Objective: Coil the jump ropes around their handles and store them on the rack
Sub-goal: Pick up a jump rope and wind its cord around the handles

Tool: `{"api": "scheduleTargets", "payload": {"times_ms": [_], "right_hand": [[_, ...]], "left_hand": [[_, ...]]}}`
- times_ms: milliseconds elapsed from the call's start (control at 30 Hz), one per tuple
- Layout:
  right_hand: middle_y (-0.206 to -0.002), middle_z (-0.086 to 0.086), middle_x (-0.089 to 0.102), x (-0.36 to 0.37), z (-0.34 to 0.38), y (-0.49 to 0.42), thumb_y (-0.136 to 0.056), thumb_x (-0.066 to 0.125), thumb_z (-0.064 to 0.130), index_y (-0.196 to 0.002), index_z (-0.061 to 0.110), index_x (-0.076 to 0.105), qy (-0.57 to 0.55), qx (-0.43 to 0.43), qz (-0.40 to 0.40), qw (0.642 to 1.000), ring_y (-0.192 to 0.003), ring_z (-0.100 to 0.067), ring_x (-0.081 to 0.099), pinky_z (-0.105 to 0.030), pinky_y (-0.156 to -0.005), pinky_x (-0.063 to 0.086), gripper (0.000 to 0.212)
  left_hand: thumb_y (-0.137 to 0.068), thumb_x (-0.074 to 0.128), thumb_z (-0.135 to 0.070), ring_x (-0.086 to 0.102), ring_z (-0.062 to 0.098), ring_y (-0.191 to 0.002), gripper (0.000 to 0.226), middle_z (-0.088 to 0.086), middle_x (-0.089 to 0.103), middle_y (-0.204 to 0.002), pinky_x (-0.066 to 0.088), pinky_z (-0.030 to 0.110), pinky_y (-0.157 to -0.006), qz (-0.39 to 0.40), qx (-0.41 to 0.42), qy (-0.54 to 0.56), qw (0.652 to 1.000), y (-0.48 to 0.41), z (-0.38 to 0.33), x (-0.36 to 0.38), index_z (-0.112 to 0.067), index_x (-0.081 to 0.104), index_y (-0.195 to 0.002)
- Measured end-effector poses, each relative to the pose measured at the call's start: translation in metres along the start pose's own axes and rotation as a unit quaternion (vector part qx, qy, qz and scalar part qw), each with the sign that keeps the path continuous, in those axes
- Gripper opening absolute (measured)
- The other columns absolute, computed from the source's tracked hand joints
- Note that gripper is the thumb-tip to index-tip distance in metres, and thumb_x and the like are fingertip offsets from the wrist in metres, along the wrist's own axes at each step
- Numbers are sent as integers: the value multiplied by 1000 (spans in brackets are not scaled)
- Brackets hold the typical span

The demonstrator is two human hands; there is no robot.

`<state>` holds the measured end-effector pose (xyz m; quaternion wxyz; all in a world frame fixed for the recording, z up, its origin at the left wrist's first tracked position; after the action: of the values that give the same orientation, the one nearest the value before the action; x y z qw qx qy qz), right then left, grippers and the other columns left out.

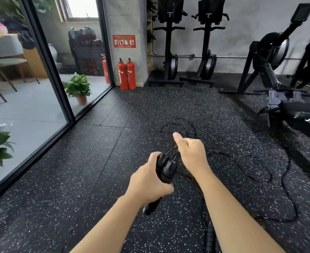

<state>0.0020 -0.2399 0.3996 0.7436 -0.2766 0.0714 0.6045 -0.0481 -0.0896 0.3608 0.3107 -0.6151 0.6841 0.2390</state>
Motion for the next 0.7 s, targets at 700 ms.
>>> {"api": "scheduleTargets", "payload": {"times_ms": [700], "right_hand": [[-64,0,47,-6,-101,-22,-95,59,18,-89,13,72,-217,152,-5,964,-53,-7,35,-20,-51,31,15]], "left_hand": [[-72,77,-5,42,14,-49,24,2,51,-63,40,22,-44,13,-120,390,913,-55,23,30,-9,58,-86]]}}
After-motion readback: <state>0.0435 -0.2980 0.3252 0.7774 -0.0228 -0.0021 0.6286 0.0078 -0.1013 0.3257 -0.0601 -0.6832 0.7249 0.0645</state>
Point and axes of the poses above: each hand's wrist, its own y-axis away from the middle knuckle, its own x-axis out of the palm, z = x × y, the point moved 9 cm from there along -y, towards the middle knuckle
